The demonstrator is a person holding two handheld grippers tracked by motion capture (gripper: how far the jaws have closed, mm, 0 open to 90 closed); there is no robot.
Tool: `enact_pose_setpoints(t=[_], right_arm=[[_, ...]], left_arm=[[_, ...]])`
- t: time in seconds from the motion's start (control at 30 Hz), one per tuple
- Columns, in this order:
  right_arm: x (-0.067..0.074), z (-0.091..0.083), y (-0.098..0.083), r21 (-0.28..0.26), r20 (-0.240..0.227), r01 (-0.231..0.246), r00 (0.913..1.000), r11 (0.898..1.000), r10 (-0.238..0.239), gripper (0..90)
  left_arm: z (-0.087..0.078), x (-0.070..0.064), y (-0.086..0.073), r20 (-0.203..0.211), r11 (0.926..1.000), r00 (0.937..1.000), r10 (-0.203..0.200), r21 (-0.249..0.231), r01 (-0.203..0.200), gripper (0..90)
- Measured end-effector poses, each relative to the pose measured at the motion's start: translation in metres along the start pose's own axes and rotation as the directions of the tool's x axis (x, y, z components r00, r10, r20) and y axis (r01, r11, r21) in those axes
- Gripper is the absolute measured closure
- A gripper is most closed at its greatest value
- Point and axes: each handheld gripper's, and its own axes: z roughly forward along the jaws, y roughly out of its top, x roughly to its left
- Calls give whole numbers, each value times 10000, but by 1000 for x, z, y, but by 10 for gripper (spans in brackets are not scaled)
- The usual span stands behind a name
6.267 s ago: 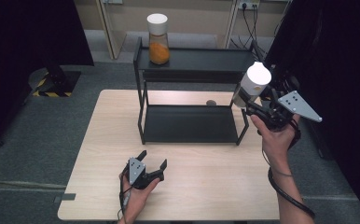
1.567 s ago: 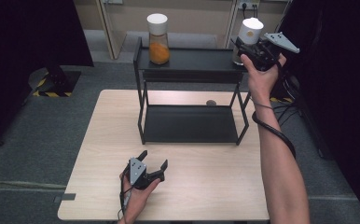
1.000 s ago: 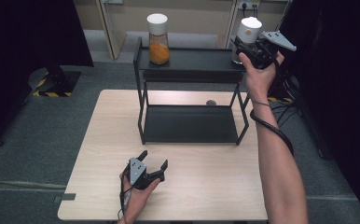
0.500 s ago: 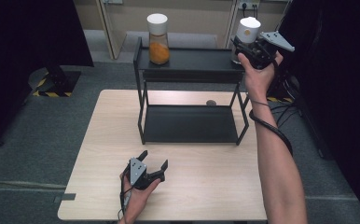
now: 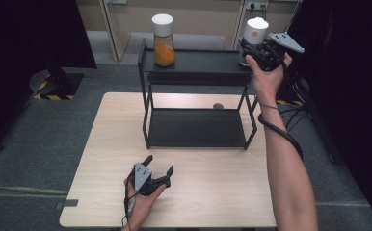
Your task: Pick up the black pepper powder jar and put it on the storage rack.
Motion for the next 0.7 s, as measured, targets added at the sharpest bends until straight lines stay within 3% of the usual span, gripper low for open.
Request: enact_pose_setpoints(t=[0.17,0.33,0.7], right_arm=[[0,-1,0,99,-35,-223,9997,9997,223,180],[-3,-7,1,35,-359,-378,9986,9993,379,97],[-2,-27,2,-18,-726,-269,9970,9996,267,63]], left_arm=[[0,0,0,5,10000,10000,-4,4,4,107],[0,0,0,-4,10000,10000,9,2,-9,107],[0,-1,-1,-11,10000,10000,59,-27,-59,107]])
